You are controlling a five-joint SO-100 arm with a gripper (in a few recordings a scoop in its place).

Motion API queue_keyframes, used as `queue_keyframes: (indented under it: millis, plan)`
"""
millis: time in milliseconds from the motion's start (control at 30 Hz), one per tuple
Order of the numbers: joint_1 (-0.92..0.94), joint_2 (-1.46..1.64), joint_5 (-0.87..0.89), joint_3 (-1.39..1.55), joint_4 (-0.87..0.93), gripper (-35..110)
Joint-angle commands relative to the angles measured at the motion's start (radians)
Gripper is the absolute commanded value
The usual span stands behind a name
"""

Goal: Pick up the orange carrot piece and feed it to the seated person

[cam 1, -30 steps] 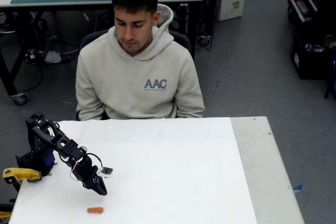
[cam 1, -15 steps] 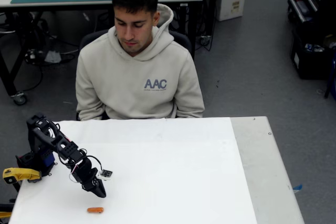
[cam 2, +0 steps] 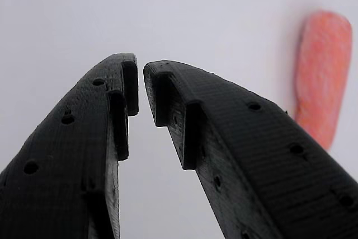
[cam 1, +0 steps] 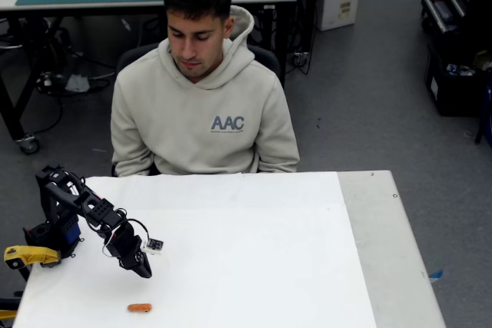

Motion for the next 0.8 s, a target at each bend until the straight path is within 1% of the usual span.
queue_keyframes:
  millis: [0, 133, 267, 500, 767]
  plan:
    - [-0.002, 0.075, -0.009, -0.123, 0.107, -2]
    - [-0.002, 0.046, -0.02, -0.172, 0.193, -2]
    - [0.0, 0.017, -0.021, -0.212, 0.232, -2]
    - [0.018, -0.044, -0.023, -0.299, 0.235, -2]
    - [0.101, -0.081, -0.025, -0.344, 0.253, -2]
